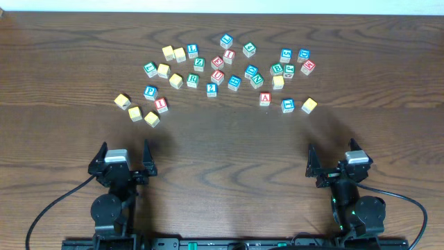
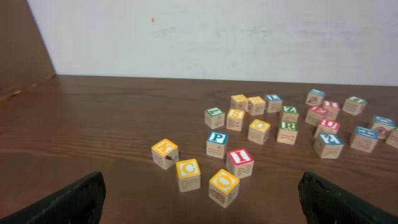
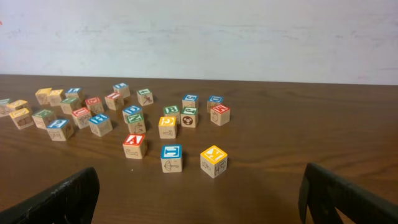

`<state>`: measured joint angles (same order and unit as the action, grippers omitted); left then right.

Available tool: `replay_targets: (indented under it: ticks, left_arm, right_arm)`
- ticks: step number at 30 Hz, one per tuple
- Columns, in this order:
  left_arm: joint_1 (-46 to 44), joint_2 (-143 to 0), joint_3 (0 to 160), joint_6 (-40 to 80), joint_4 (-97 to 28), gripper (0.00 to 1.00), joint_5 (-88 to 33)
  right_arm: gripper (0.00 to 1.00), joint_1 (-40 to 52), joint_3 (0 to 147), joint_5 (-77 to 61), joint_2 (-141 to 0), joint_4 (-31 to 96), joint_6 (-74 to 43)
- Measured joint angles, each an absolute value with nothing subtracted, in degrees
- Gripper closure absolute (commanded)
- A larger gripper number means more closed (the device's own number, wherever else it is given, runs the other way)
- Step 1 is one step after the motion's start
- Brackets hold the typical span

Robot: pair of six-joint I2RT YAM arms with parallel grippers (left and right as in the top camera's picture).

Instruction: Spell out AI2

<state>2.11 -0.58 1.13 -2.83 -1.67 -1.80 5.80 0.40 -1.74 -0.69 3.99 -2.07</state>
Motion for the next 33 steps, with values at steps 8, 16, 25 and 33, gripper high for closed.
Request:
replay_targets:
  ticks: [8, 16, 25, 33]
  left_arm:
    - [2.11, -0.6, 1.15, -1.26, -1.39, 0.02, -3.31]
    - [2.11, -8.54, 7.07, 0.23, -2.59, 0.02, -5.23]
    - [2.15, -30.87, 28.62, 0.25, -2.83, 0.02, -9.74]
    - [2.15, -48.36, 45.01, 0.43, -12.1, 0.02, -15.59]
  right_arm:
    - [0.01, 5.8, 0.4, -1.72, -0.69, 4.01, -2.07]
    - [0.01, 5.8, 0.4, -1.72, -0.69, 3.97, -2.07]
    - [0.01, 5.8, 0.4, -1.28, -0.67, 3.95, -2.07]
    - [0.01, 5.8, 0.4, -2.79, -0.69, 0.8, -2.11]
